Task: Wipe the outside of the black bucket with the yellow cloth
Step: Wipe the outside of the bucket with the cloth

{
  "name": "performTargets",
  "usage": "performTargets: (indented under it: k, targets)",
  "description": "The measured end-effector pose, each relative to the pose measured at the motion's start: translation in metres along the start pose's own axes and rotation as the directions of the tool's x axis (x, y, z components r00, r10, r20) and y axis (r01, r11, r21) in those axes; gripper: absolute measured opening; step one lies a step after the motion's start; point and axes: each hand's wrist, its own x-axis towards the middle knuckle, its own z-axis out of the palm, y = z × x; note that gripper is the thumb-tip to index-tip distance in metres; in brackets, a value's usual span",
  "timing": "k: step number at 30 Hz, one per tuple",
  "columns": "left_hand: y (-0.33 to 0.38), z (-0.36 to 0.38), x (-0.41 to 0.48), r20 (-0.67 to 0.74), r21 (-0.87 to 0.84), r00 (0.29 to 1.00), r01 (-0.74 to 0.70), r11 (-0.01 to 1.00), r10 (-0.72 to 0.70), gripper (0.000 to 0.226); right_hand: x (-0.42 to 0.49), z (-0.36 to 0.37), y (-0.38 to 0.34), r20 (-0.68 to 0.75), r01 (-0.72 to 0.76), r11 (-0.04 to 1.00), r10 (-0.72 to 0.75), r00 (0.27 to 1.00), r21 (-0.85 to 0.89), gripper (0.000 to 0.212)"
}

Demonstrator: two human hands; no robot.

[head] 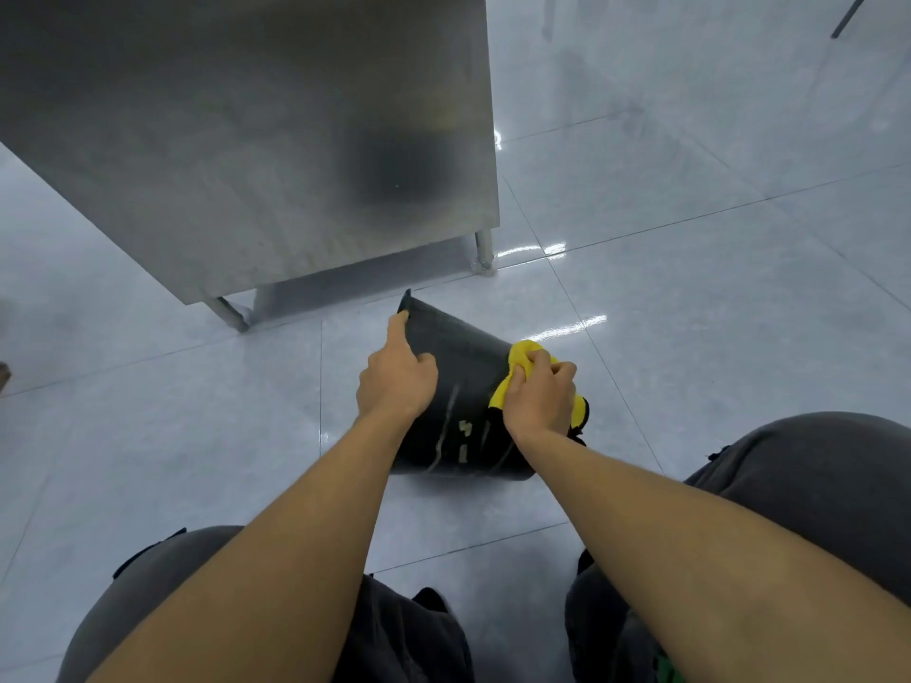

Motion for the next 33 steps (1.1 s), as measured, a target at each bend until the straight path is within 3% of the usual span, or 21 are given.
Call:
performTargets:
  k: [2,6,10,12,14,17,21,24,26,29,33]
  targets:
    - [-0.001,0.001,-0.002,0.024,0.013,1.0,-0.002,1.0,0.002,0.073,0.0,0.0,-0.002,0.007,0.034,0.999,-0.034,0.999,-0.015,0.028]
    - [0.0,0.001,-0.002,0.054,-0.123,0.998,0.019,0.992,-0.012,0.077,-0.011,0.001,-0.014,0.021,0.306,0.95,-0.308,0.951,0.056,0.032]
    - [0.004,0.003,0.0,0.026,-0.158,0.999,0.043,0.986,-0.039,0.08,-0.025,0.004,-0.041,0.036,0.616,0.772,-0.628,0.778,0.156,0.034]
    - [0.003,0.005,0.0,0.005,-0.193,0.996,0.084,0.978,-0.084,0.068,-0.028,0.006,-0.042,0.039,0.711,0.685,-0.724,0.689,0.162,0.037]
    - [0.005,0.004,-0.001,0.017,-0.191,0.998,0.069,0.979,-0.067,0.048,-0.026,0.008,-0.036,0.032,0.692,0.707,-0.702,0.711,0.147,0.039]
    - [0.006,0.002,0.001,0.044,-0.111,0.999,0.035,0.993,-0.03,0.033,-0.018,0.01,-0.029,-0.011,0.519,0.844,-0.522,0.853,0.135,0.037]
    - [-0.001,0.004,0.004,0.056,0.019,0.998,0.042,0.999,-0.043,0.058,-0.006,0.003,-0.008,0.009,0.235,0.972,-0.235,0.972,0.03,0.037]
    - [-0.001,0.005,0.0,0.096,0.008,0.995,0.036,0.999,-0.037,0.065,-0.001,0.0,0.0,0.015,0.054,0.999,-0.054,0.998,-0.001,0.037]
    - [0.0,0.007,0.0,0.082,-0.035,0.996,0.034,0.999,-0.031,0.065,-0.003,0.0,-0.003,0.01,0.082,0.997,-0.082,0.997,-0.01,0.035]
    - [0.0,0.011,0.0,0.057,-0.076,0.997,0.052,0.996,-0.047,0.066,-0.009,0.0,-0.01,0.007,0.29,0.956,-0.29,0.957,0.054,0.033]
    - [0.001,0.012,0.006,0.038,-0.069,0.997,0.069,0.995,-0.067,0.068,-0.019,0.005,-0.029,0.036,0.624,0.771,-0.632,0.774,0.126,0.036]
